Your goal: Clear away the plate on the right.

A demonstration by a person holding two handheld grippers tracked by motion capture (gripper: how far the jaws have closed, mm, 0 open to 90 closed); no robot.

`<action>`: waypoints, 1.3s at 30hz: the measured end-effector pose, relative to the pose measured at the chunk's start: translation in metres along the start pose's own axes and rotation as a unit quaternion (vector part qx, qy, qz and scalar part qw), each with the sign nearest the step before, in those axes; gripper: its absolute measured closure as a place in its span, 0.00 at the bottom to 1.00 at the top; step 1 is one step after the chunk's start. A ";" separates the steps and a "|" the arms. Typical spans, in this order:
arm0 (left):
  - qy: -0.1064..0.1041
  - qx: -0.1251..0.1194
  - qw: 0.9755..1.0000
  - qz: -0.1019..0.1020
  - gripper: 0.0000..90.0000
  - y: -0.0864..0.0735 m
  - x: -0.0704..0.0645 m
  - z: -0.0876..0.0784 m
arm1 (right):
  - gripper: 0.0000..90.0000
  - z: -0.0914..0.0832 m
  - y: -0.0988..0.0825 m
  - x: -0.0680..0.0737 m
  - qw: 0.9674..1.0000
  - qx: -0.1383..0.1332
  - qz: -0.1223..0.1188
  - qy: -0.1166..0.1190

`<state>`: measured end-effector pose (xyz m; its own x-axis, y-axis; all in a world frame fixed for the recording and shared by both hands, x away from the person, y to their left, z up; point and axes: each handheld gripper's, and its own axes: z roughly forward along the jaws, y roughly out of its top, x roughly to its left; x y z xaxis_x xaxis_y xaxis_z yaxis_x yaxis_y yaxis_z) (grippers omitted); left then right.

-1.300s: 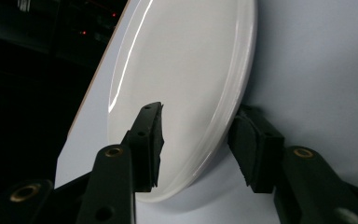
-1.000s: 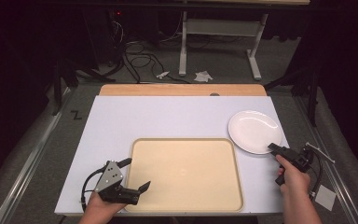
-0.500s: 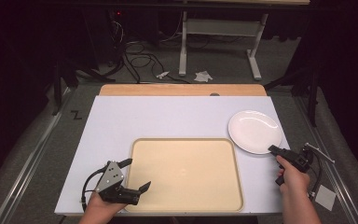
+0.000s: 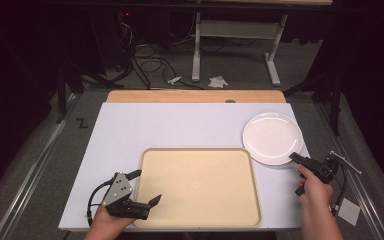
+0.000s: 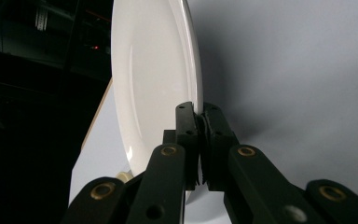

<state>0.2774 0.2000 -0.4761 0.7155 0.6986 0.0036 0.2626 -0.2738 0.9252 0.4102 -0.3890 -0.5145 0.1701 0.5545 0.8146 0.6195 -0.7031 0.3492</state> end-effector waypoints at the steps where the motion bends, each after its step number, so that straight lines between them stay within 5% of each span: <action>1: 0.000 0.000 1.000 0.000 0.04 0.000 0.000 0.000 | 0.99 -0.001 0.000 0.001 1.000 -0.002 -0.001 -0.002; 10: 0.000 0.002 1.000 0.003 0.04 0.000 0.000 0.000 | 0.99 -0.008 0.006 0.000 1.000 -0.007 -0.015 -0.009; 19: 0.001 0.001 1.000 0.005 0.04 0.001 -0.001 0.000 | 0.99 -0.016 0.010 -0.012 1.000 -0.017 0.025 -0.002; 28: 0.001 -0.001 1.000 0.005 0.04 0.001 0.000 -0.001 | 0.99 -0.024 0.011 -0.014 0.999 -0.029 0.037 0.012; 39: 0.003 -0.009 1.000 0.007 0.04 0.003 0.000 -0.002 | 0.99 -0.032 0.009 -0.006 0.998 -0.028 0.021 0.043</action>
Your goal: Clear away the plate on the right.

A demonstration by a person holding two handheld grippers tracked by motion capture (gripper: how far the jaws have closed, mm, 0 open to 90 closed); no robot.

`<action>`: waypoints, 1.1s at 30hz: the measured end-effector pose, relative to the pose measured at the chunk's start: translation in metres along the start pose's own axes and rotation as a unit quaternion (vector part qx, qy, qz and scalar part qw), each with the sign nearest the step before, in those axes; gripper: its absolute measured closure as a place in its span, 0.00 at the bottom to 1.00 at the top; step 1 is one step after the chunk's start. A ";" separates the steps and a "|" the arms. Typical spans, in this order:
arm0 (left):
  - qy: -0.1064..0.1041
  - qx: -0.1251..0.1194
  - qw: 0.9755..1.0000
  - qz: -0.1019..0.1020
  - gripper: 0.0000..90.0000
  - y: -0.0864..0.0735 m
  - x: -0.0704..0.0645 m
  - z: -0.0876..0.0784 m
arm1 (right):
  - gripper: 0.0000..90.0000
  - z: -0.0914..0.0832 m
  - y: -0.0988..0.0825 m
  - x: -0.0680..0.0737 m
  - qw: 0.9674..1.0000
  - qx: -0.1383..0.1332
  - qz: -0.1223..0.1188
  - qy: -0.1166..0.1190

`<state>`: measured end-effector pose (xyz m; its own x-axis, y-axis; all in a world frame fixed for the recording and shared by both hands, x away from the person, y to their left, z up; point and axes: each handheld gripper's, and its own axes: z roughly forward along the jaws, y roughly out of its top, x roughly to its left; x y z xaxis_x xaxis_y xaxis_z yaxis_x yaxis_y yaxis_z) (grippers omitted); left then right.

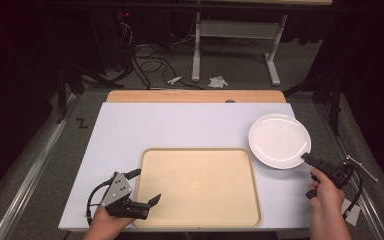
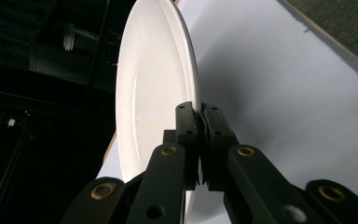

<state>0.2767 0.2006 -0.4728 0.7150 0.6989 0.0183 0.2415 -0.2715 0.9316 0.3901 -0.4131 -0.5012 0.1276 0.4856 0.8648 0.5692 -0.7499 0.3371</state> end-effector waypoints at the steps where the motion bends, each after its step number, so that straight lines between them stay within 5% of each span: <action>1: 0.000 -0.001 1.000 -0.001 0.04 0.000 0.000 0.000 | 0.99 0.000 0.000 0.001 1.000 0.002 -0.001 0.002; 33: 0.012 -0.018 1.000 -0.008 0.03 0.003 0.003 0.000 | 0.99 0.017 -0.027 0.029 0.995 0.085 -0.028 0.053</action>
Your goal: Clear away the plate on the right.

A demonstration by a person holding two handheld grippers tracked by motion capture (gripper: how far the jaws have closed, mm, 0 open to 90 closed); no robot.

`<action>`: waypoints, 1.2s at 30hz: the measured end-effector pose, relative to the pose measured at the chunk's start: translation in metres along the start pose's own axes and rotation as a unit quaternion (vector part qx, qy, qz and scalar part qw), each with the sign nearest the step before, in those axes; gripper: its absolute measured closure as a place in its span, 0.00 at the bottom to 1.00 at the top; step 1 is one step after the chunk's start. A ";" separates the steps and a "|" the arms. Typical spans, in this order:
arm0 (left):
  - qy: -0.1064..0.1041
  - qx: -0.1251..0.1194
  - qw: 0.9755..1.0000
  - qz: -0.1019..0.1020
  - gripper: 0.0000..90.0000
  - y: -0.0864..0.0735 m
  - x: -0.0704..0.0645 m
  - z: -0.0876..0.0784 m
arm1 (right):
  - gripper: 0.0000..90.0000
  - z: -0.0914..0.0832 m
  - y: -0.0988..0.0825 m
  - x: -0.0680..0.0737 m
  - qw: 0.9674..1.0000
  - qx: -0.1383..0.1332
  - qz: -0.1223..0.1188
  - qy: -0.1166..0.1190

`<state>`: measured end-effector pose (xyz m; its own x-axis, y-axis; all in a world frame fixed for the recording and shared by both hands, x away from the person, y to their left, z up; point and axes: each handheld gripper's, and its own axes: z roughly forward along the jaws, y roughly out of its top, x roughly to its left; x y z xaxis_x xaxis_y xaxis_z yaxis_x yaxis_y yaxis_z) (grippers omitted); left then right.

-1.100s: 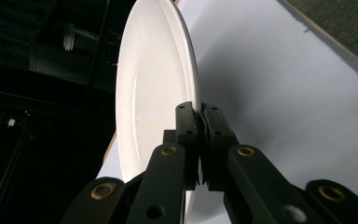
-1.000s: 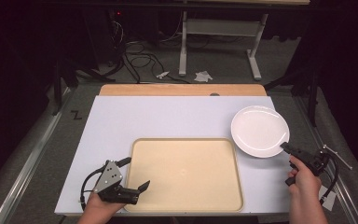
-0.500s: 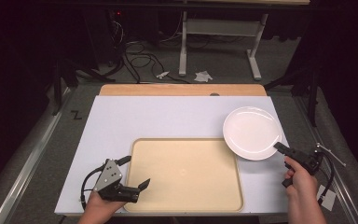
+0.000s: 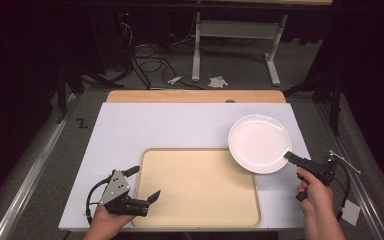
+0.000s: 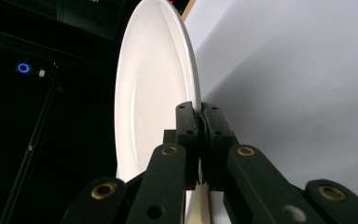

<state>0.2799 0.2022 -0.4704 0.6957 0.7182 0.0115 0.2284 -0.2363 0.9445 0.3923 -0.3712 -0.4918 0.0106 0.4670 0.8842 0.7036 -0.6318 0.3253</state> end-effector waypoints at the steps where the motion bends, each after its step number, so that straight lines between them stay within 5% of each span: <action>1: 0.002 0.000 1.000 0.000 0.02 0.000 0.000 0.000 | 0.99 0.001 -0.001 0.001 1.000 0.003 -0.005 -0.001; 22: 0.009 -0.004 1.000 -0.003 0.00 0.000 0.002 -0.001 | 0.99 0.029 -0.021 0.025 0.997 0.059 -0.048 0.003; 36: 0.011 -0.003 1.000 -0.002 0.00 -0.001 0.002 -0.001 | 0.99 0.048 -0.038 0.041 0.992 0.099 -0.074 0.007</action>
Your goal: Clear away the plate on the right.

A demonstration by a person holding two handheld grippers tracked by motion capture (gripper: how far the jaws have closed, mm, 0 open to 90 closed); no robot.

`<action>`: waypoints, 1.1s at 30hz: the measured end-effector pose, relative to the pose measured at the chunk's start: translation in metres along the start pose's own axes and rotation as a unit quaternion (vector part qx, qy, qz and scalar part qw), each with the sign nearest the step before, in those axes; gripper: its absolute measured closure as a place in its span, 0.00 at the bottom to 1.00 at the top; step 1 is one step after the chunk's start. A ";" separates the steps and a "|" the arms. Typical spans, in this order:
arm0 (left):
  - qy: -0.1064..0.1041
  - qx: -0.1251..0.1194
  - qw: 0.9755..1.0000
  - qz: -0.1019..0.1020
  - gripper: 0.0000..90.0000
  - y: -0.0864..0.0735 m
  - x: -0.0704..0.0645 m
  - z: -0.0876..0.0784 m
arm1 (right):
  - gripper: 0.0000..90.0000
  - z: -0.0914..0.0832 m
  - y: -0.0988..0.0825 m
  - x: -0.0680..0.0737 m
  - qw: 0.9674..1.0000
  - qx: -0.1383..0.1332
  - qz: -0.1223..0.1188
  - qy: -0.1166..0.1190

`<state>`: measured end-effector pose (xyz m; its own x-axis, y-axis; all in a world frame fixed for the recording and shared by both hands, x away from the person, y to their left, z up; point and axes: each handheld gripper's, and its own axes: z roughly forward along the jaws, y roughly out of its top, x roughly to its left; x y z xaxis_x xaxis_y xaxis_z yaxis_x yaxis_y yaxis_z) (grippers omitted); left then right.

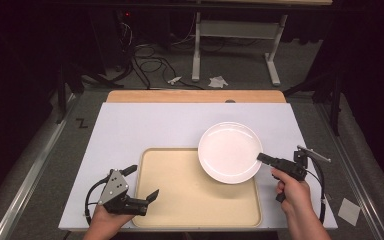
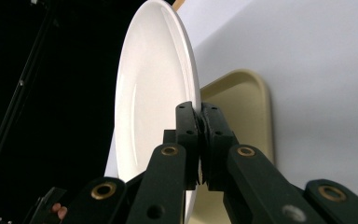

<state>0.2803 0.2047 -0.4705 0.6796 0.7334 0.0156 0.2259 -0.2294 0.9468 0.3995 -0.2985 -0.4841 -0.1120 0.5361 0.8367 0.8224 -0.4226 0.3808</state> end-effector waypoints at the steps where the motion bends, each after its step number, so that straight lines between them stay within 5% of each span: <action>1: 0.000 0.000 1.000 0.000 0.00 0.000 0.000 0.000 | 0.99 0.002 -0.001 0.001 1.000 0.001 -0.001 0.001; 33: 0.003 0.000 1.000 0.005 0.00 0.001 0.000 -0.001 | 0.99 0.045 -0.033 0.038 0.995 0.083 -0.051 0.022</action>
<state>0.2792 0.2051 -0.4692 0.6777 0.7348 0.0265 0.2192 -0.2363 0.9466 0.3934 -0.2315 -0.4824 -0.2210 0.5353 0.8152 0.8857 -0.2397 0.3976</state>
